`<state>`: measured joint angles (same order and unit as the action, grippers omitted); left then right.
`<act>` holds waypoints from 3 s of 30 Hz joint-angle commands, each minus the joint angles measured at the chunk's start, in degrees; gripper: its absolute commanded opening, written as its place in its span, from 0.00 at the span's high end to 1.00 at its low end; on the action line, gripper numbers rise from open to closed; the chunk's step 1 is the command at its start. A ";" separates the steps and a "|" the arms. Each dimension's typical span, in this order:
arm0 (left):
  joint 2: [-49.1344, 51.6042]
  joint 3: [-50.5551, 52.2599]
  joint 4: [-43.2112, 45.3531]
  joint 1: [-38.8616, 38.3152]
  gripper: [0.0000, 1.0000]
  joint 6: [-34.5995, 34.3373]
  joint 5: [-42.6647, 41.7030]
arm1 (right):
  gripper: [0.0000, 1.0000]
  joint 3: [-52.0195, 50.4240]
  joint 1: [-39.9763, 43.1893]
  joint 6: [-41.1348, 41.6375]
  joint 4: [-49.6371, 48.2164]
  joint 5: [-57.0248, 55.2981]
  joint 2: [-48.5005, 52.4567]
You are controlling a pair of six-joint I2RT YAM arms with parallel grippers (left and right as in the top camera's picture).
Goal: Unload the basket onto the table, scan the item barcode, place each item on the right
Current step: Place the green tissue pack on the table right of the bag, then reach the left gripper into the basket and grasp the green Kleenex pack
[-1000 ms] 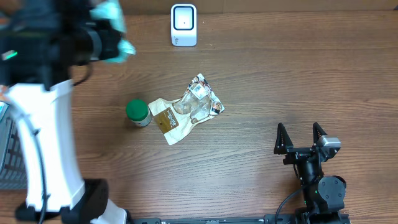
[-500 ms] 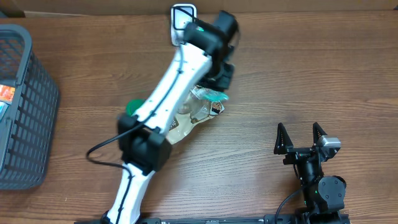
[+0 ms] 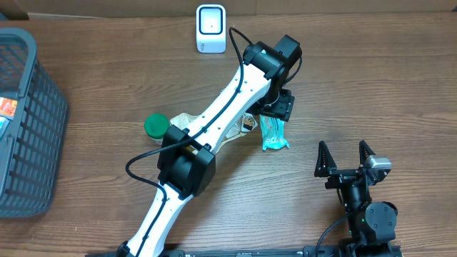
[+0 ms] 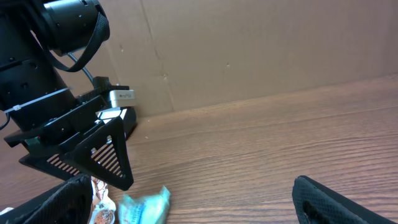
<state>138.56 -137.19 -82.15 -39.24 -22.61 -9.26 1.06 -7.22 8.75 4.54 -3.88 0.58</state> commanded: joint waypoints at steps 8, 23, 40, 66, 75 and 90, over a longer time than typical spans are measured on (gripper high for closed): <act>-6.19 -16.39 -6.43 10.88 0.37 3.10 1.77 | 0.00 -0.61 -0.33 -0.26 -0.26 -0.55 -0.42; -24.85 -28.35 -14.67 54.58 0.25 4.44 1.55 | 0.00 -0.61 -0.33 -0.26 -0.26 -0.55 -0.42; -24.68 -5.90 -7.82 80.96 0.32 -0.70 6.34 | 0.00 -0.61 -0.33 -0.26 -0.26 -0.55 -0.42; -24.44 40.79 47.87 82.75 0.27 31.01 13.33 | 0.00 -0.61 -0.33 -0.26 -0.26 -0.55 -0.42; -21.75 48.22 57.07 82.84 0.22 49.88 13.86 | 0.00 -0.61 -0.33 -0.24 -0.26 -0.55 -0.42; -15.08 48.22 63.67 85.02 0.28 53.96 17.81 | 0.00 -0.61 -0.33 -0.24 -0.26 -0.55 -0.42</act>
<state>122.19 -89.41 -19.31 45.87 28.18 7.46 1.06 -7.22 8.73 4.51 -3.86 0.58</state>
